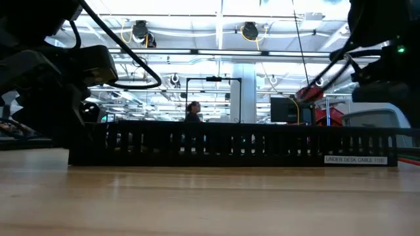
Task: Ziptie cables
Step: Close the black cable duct
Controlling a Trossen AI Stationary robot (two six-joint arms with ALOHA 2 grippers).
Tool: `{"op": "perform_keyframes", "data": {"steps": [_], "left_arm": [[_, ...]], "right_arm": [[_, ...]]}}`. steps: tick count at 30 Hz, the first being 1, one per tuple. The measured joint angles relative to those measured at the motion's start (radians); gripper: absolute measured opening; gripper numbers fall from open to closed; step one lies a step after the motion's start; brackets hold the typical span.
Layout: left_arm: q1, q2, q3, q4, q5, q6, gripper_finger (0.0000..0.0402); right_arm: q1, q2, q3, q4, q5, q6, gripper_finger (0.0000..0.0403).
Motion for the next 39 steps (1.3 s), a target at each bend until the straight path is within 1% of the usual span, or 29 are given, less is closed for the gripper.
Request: {"op": "perform_keyframes", "data": {"steps": [3,5,7,9,14,20,23,26,30,39], "left_arm": [[0.000,0.000,0.000,0.000,0.001,-0.002,0.0246],[0.000,-0.001,-0.001,0.000,0.003,-0.001,0.0246],[-0.001,-0.002,-0.002,-0.006,0.008,0.000,0.0246],[-0.002,-0.002,-0.002,-0.009,0.009,0.002,0.0246],[-0.001,-0.002,-0.002,-0.003,0.011,-0.001,0.0246],[-0.001,-0.001,-0.002,-0.002,0.012,-0.001,0.0246],[-0.001,-0.001,-0.002,-0.002,0.012,-0.001,0.0246],[-0.001,-0.001,-0.002,-0.002,0.012,-0.001,0.0246],[-0.001,-0.001,-0.002,-0.004,0.011,0.008,0.0246],[-0.002,-0.001,-0.002,-0.008,0.009,0.037,0.0246]], "right_arm": [[0.000,0.000,-0.003,0.079,0.048,0.005,0.0000],[0.000,-0.002,-0.003,0.165,0.077,-0.022,0.0000],[-0.001,-0.003,-0.002,0.230,0.088,-0.031,0.0000],[-0.001,-0.003,-0.004,0.252,0.091,-0.031,0.0000],[0.007,-0.002,0.000,0.205,0.084,-0.033,0.0000],[0.013,-0.024,-0.001,0.128,0.044,-0.032,0.0000],[0.010,-0.024,-0.001,0.120,0.051,0.018,0.0000],[0.011,-0.024,-0.001,0.173,0.092,0.053,0.0000],[-0.004,-0.021,-0.004,0.239,0.084,0.024,0.0000],[-0.012,-0.022,-0.006,0.276,0.147,0.100,0.0000]]}}
